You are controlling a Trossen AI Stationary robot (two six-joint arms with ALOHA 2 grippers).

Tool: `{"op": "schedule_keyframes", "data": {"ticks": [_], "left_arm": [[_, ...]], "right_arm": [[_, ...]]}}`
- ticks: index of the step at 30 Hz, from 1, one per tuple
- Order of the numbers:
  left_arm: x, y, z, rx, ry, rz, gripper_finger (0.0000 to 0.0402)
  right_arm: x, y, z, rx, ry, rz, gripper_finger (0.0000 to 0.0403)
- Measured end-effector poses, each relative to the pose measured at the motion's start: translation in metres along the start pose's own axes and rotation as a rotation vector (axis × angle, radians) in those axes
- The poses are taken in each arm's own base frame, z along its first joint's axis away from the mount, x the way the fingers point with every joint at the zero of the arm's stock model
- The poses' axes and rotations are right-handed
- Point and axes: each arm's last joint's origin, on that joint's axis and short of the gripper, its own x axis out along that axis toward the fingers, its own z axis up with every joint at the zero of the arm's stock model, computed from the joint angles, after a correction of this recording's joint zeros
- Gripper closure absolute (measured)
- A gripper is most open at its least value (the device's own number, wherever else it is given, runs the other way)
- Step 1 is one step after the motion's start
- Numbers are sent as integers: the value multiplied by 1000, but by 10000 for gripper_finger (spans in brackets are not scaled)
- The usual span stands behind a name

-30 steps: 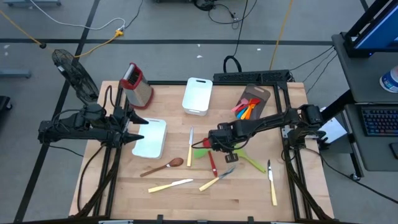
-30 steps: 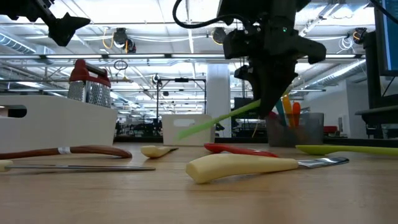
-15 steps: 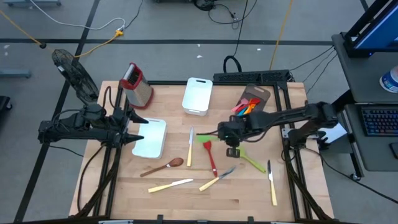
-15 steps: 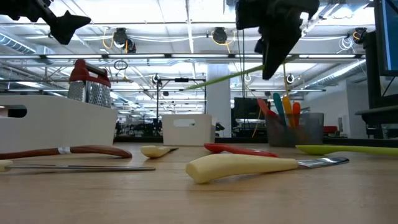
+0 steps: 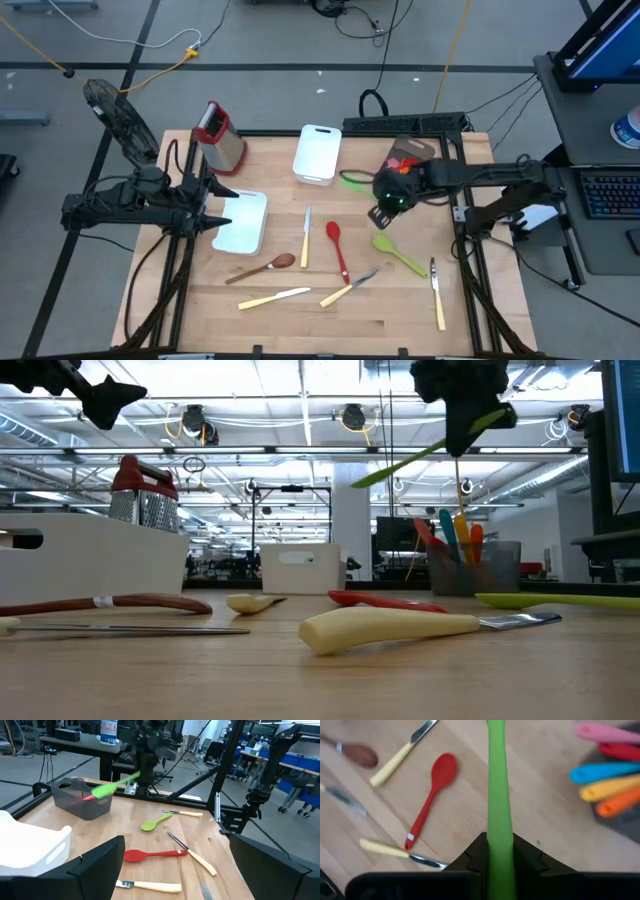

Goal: Pick & Place Kitchen Items
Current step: Put the green spatula into the black bin

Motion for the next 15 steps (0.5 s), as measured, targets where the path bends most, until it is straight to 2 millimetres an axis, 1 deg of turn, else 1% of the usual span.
{"op": "schedule_keyframes", "data": {"ticks": [10,15], "left_arm": [[0,0,0,0,-1,1,34],[0,0,0,7,-1,4,34]], "right_arm": [[-31,-36,-1,367,-20,-31,359],[-38,-49,-3,530,-15,-65,359]]}}
